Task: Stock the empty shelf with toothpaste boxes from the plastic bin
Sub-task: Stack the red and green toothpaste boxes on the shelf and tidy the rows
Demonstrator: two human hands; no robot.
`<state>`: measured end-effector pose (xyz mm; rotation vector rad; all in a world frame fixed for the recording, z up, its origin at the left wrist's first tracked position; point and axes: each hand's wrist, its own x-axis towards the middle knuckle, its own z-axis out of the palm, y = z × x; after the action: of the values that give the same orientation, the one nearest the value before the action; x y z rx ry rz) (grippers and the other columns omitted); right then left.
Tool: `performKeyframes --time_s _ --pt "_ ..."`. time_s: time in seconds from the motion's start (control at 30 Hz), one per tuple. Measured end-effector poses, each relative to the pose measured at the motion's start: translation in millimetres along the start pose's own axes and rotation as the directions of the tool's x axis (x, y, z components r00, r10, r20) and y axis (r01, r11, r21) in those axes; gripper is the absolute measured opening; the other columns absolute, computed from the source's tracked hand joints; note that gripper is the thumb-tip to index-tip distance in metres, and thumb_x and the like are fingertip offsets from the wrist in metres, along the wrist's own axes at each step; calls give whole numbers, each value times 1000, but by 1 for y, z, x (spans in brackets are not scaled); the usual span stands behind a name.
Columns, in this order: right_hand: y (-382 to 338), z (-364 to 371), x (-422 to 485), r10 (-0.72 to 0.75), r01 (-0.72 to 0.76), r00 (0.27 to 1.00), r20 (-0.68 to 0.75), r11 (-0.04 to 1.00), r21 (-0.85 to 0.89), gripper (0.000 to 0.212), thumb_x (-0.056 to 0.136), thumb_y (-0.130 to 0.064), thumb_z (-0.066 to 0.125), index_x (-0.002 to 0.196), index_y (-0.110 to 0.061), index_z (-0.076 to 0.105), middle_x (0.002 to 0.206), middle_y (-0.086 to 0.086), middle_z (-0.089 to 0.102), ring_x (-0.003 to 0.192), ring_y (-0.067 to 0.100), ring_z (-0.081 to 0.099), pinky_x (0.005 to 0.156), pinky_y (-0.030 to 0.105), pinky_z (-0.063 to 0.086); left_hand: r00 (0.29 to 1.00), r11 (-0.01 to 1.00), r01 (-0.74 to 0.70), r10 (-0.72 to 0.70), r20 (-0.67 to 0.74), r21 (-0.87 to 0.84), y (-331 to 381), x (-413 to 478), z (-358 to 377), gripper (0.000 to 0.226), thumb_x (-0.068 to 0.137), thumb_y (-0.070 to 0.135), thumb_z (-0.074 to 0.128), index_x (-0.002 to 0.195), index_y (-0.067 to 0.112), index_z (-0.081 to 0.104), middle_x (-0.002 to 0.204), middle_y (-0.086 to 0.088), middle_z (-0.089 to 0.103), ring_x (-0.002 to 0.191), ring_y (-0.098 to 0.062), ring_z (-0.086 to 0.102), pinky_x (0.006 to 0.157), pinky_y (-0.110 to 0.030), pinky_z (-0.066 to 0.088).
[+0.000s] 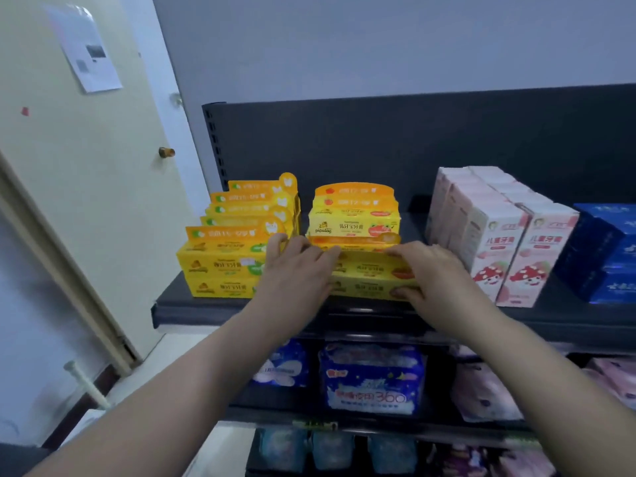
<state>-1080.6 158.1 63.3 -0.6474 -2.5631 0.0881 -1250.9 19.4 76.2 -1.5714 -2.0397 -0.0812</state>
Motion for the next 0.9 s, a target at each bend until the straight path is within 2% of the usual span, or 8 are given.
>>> performKeyframes --time_s 0.13,0.2,0.37,0.47,0.53,0.63,0.77,0.9 --pt "-9 2 9 29 -30 998 58 999 18 60 79 -23 73 133 -26 46 125 -1 53 111 24 49 95 38 37 984 996 -78 83 -155 36 -22 25 -2 22 83 26 67 105 26 68 96 6 68 96 -24 55 84 -40 25" --pt "-11 2 13 34 -36 997 70 999 19 60 79 -23 74 133 -27 47 123 -3 54 109 22 47 94 35 35 972 991 -112 124 -198 70 -29 43 -1 20 72 15 75 88 26 71 81 6 68 84 -25 56 77 -38 28" --pt "-9 2 12 84 -95 991 107 990 100 61 82 -31 71 136 -30 43 123 -3 52 111 20 44 99 41 37 972 983 -184 181 147 6 -31 90 0 27 94 14 48 109 30 64 102 5 64 103 -24 46 85 -40 25" --pt "-12 4 16 145 -156 986 79 977 143 48 91 -32 58 136 -26 45 122 0 55 112 23 46 97 42 39 942 974 -216 225 248 -60 -30 106 2 26 96 19 47 110 30 65 105 5 65 102 -24 50 93 -42 28" --pt "-12 8 21 193 -199 980 49 962 186 33 93 -23 55 126 -20 57 115 3 58 108 26 51 93 44 43 914 969 -227 247 320 -99 -30 112 4 24 94 18 48 108 27 67 106 4 67 100 -23 54 96 -43 28" --pt "-12 7 29 231 -223 973 1 940 260 18 90 -12 59 106 -15 66 104 0 61 98 28 59 87 50 48 922 968 -185 231 311 -172 -35 117 -7 26 96 20 46 111 27 66 115 8 64 105 -20 55 97 -42 27" --pt "-15 -5 50 208 -170 974 -92 933 317 16 90 -11 59 101 -18 68 92 -15 54 100 27 58 86 52 48 977 964 -62 112 181 -260 -52 124 -28 28 100 23 40 117 28 62 121 8 60 113 -19 53 99 -42 29" --pt "-20 -1 70 249 -212 961 -118 943 257 19 91 -15 57 105 -21 68 96 -6 56 101 27 55 90 48 45 982 972 -5 49 183 -234 -58 134 -30 26 99 26 42 121 29 56 124 3 58 114 -23 51 97 -43 32"
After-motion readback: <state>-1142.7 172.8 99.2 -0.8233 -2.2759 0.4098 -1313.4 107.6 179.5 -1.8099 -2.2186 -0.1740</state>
